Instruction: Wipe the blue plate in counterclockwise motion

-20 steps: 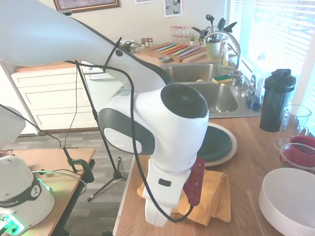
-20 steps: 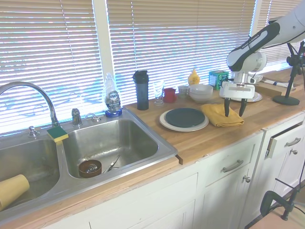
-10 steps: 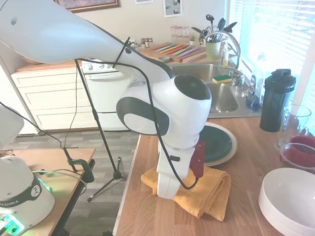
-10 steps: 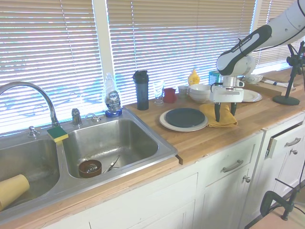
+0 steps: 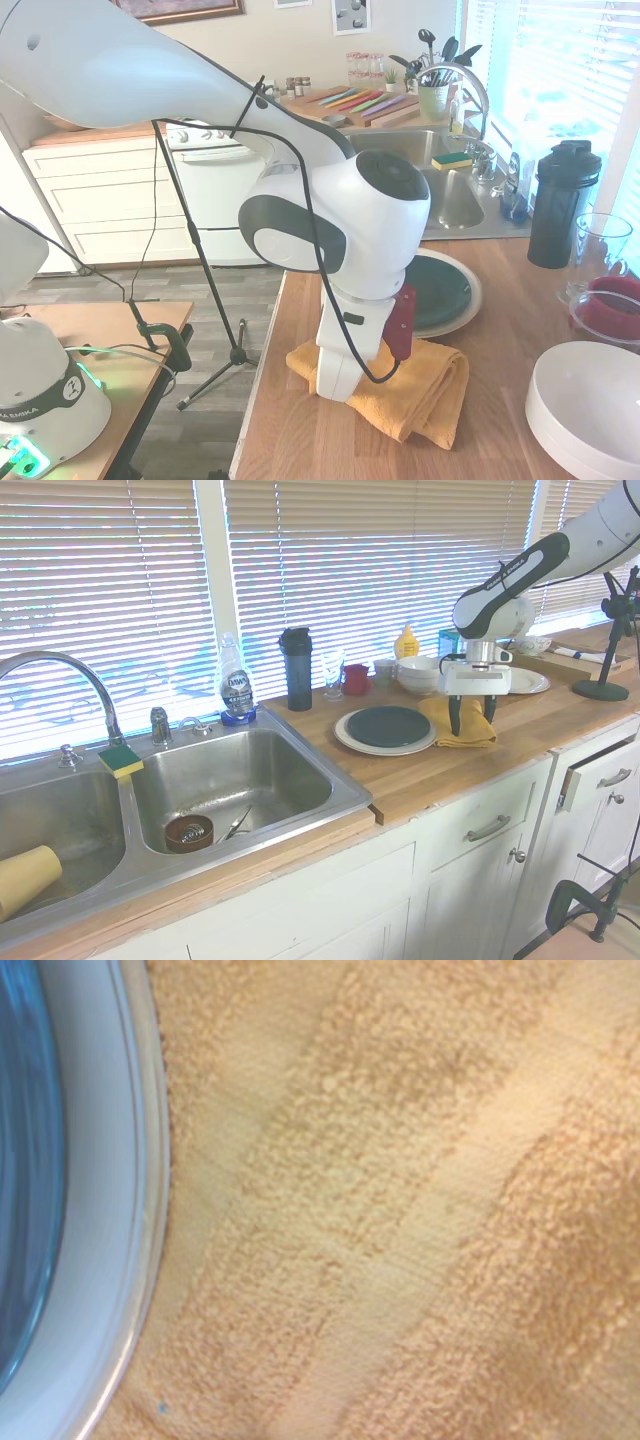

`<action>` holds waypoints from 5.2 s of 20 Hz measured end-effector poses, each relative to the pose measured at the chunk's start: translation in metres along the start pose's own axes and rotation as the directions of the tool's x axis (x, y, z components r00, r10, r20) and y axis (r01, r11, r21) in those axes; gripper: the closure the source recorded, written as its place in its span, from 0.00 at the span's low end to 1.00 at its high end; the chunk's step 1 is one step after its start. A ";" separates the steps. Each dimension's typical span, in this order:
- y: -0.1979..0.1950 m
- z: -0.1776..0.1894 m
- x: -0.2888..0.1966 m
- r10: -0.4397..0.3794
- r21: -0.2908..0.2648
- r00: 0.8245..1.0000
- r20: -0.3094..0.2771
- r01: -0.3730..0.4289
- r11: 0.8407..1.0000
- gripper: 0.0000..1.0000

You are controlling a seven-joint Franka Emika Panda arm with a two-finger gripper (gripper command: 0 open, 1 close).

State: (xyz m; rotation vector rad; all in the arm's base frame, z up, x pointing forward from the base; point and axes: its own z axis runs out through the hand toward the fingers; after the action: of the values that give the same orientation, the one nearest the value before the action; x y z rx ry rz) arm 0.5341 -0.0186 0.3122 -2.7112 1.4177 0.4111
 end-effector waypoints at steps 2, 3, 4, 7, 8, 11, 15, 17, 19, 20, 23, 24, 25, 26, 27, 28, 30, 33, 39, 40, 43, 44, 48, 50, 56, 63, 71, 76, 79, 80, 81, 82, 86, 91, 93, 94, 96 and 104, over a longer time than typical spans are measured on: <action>0.000 0.000 0.000 -0.001 0.000 1.000 -0.001 0.001 1.000 1.00; 0.000 0.000 0.000 -0.002 0.000 1.000 -0.003 0.002 1.000 1.00; 0.000 0.000 0.000 -0.002 0.000 1.000 -0.006 0.002 1.000 1.00; -0.001 0.000 0.001 0.002 0.004 1.000 -0.016 -0.002 1.000 1.00; -0.001 0.000 0.001 0.010 0.004 1.000 -0.025 -0.010 1.000 1.00; -0.003 0.000 -0.001 0.010 0.005 0.999 -0.051 -0.010 1.000 1.00; -0.004 0.000 -0.008 -0.001 0.002 0.997 -0.078 0.001 1.000 1.00; -0.003 -0.001 -0.009 -0.001 0.002 0.997 -0.081 0.001 1.000 1.00; -0.001 -0.001 -0.011 -0.001 0.004 0.997 -0.082 0.001 1.000 1.00; 0.000 -0.001 -0.011 0.000 0.005 0.997 -0.083 0.000 1.000 1.00; 0.004 -0.002 -0.014 -0.001 0.006 0.996 -0.092 0.002 1.000 1.00; 0.006 -0.002 -0.015 -0.004 0.006 0.995 -0.098 0.004 1.000 1.00; 0.008 -0.003 -0.017 -0.004 0.009 0.994 -0.107 0.005 1.000 1.00; 0.010 -0.004 -0.020 -0.003 0.008 0.993 -0.114 0.004 1.000 1.00; 0.011 -0.005 -0.023 -0.004 0.006 0.993 -0.120 0.004 1.000 1.00; 0.012 -0.007 -0.026 -0.003 0.007 0.992 -0.124 0.004 1.000 1.00; 0.013 -0.012 -0.030 -0.003 0.012 0.991 -0.133 0.004 1.000 1.00; 0.014 -0.024 -0.033 0.003 0.020 0.990 -0.144 0.000 1.000 1.00; 0.009 -0.073 -0.039 0.004 0.031 0.986 -0.167 0.001 1.000 1.00; 0.007 -0.084 -0.041 0.004 0.034 0.985 -0.172 0.002 0.999 1.00; 0.001 -0.116 -0.051 0.000 0.044 0.982 -0.187 0.008 0.999 1.00; -0.001 -0.125 -0.056 -0.002 0.045 0.981 -0.192 0.010 0.999 1.00; -0.013 -0.159 -0.081 -0.014 0.053 0.977 -0.215 0.026 0.998 1.00; -0.022 -0.173 -0.097 -0.023 0.053 0.973 -0.228 0.036 0.998 1.00; -0.049 -0.203 -0.144 -0.055 0.050 0.963 -0.263 0.071 0.996 1.00; -0.091 -0.203 -0.178 -0.097 0.031 0.956 -0.277 0.110 0.993 1.00; -0.132 -0.155 -0.191 -0.132 -0.044 0.960 -0.248 0.125 0.991 1.00; -0.150 -0.123 -0.195 -0.139 -0.080 0.961 -0.238 0.123 0.989 1.00; -0.156 -0.107 -0.188 -0.135 -0.097 0.964 -0.228 0.115 0.989 1.00; -0.158 -0.101 -0.185 -0.133 -0.101 0.965 -0.224 0.112 0.989 1.00; -0.160 -0.095 -0.181 -0.130 -0.104 0.966 -0.222 0.109 0.989 1.00; -0.162 -0.089 -0.177 -0.128 -0.108 0.967 -0.219 0.106 0.988 1.00; -0.165 -0.071 -0.163 -0.109 -0.116 0.971 -0.214 0.086 0.990 1.00; -0.157 -0.055 -0.143 -0.076 -0.125 0.976 -0.206 0.050 0.991 1.00; -0.154 -0.046 -0.137 -0.067 -0.130 0.977 -0.203 0.041 0.991 1.00; -0.153 -0.041 -0.135 -0.065 -0.134 0.977 -0.201 0.039 0.990 1.00; -0.154 -0.031 -0.130 -0.062 -0.141 0.978 -0.197 0.034 0.989 1.00; -0.166 -0.019 -0.116 -0.036 -0.141 0.981 -0.191 0.009 0.990 1.00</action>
State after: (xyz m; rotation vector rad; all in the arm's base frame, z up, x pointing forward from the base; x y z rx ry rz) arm 0.6103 0.1670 0.3481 -2.9485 1.4520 0.2603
